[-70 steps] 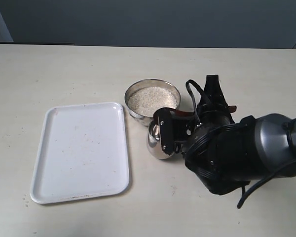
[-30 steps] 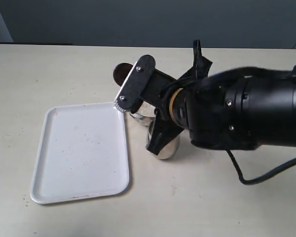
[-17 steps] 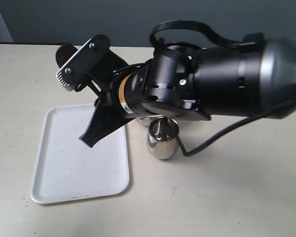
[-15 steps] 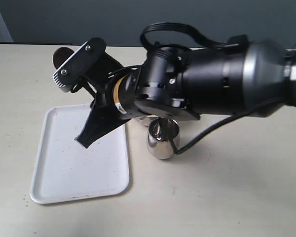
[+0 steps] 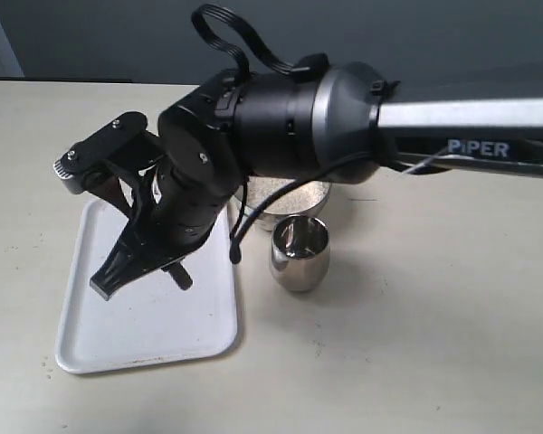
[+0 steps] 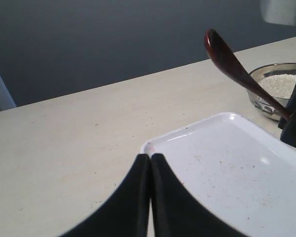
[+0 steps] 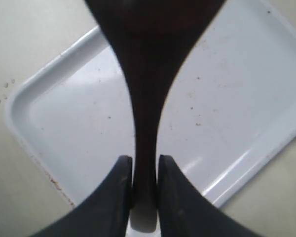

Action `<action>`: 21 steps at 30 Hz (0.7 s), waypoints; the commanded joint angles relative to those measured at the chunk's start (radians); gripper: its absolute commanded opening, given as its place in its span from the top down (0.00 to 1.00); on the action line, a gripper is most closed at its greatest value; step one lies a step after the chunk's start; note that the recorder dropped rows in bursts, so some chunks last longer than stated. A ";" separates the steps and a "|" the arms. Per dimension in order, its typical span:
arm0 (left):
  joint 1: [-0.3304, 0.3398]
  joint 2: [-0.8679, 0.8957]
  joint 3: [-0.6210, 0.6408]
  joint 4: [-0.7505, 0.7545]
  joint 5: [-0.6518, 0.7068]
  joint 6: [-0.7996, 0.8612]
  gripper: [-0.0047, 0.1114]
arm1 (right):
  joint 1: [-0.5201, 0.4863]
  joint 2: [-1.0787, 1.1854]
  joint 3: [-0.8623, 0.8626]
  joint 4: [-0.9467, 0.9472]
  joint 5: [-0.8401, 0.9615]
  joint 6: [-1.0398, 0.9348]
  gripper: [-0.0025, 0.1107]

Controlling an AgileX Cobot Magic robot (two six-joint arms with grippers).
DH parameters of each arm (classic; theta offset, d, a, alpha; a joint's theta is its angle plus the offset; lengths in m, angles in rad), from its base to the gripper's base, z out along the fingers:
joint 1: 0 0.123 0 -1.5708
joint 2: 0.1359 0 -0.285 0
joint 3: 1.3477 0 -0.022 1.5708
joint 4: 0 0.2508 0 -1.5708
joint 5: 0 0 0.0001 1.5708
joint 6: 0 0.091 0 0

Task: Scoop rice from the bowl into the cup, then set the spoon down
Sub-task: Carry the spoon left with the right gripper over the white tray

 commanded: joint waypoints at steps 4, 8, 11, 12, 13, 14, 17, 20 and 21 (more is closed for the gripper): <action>-0.005 -0.004 -0.002 -0.007 -0.015 -0.005 0.96 | -0.005 0.114 -0.124 0.051 0.132 -0.102 0.99; -0.005 -0.004 -0.002 -0.007 -0.015 -0.005 0.96 | -0.042 0.207 -0.204 0.178 0.255 -0.172 0.99; -0.005 -0.004 -0.002 -0.007 -0.015 -0.005 0.96 | -0.070 0.242 -0.238 0.248 0.302 -0.182 0.99; -0.005 -0.004 -0.002 -0.007 -0.015 -0.005 0.96 | -0.073 0.244 -0.240 0.258 0.302 -0.186 0.99; -0.005 -0.004 -0.002 -0.007 -0.015 -0.005 0.96 | -0.073 0.244 -0.242 0.255 0.302 -0.188 0.99; -0.005 -0.004 -0.002 -0.007 -0.015 -0.005 0.96 | -0.075 0.244 -0.244 0.246 0.302 -0.188 0.99; -0.005 -0.004 -0.002 -0.007 -0.015 -0.005 0.96 | -0.075 0.246 -0.244 0.237 0.299 -0.188 0.99; -0.005 -0.004 -0.002 -0.007 -0.015 -0.005 0.96 | -0.083 0.257 -0.244 0.251 0.324 -0.188 0.99; -0.005 -0.004 -0.002 -0.007 -0.015 -0.005 0.96 | -0.086 0.263 -0.244 0.260 0.333 -0.188 0.99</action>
